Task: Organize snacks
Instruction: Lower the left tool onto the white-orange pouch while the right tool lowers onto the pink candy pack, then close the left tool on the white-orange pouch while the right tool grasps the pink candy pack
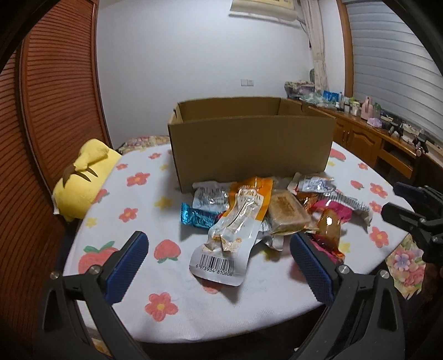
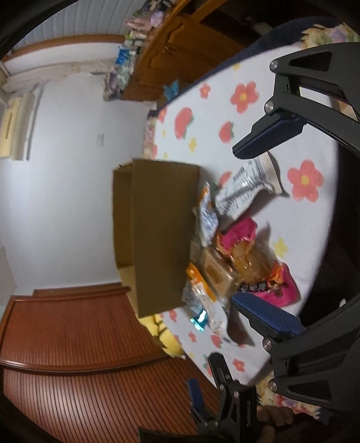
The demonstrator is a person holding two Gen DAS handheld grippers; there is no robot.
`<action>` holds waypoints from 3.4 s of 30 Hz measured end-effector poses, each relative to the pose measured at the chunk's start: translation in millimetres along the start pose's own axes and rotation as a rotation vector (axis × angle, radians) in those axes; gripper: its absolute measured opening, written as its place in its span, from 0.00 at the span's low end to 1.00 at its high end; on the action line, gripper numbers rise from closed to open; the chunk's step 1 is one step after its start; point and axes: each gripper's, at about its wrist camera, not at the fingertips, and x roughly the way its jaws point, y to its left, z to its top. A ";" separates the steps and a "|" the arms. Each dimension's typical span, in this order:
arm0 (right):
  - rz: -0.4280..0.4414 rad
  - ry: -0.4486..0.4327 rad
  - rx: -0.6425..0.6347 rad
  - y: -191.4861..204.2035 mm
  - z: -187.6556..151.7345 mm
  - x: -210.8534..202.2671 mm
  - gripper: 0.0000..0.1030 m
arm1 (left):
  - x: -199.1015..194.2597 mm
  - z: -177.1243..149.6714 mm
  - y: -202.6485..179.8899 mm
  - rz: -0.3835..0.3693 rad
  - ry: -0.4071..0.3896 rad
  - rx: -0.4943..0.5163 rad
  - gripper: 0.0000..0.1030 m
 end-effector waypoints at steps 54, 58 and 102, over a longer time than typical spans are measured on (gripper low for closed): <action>0.080 0.300 0.009 5.5 -9.7 87.0 0.61 | 59.5 20.2 -1.3 -0.160 0.140 0.065 0.66; 0.089 0.298 0.021 4.2 -11.1 91.1 0.61 | 69.2 26.0 -7.0 -0.185 0.175 0.097 0.63; 0.149 0.274 0.024 4.2 -11.4 88.8 0.44 | 82.7 41.7 -0.9 -0.257 0.231 0.068 0.45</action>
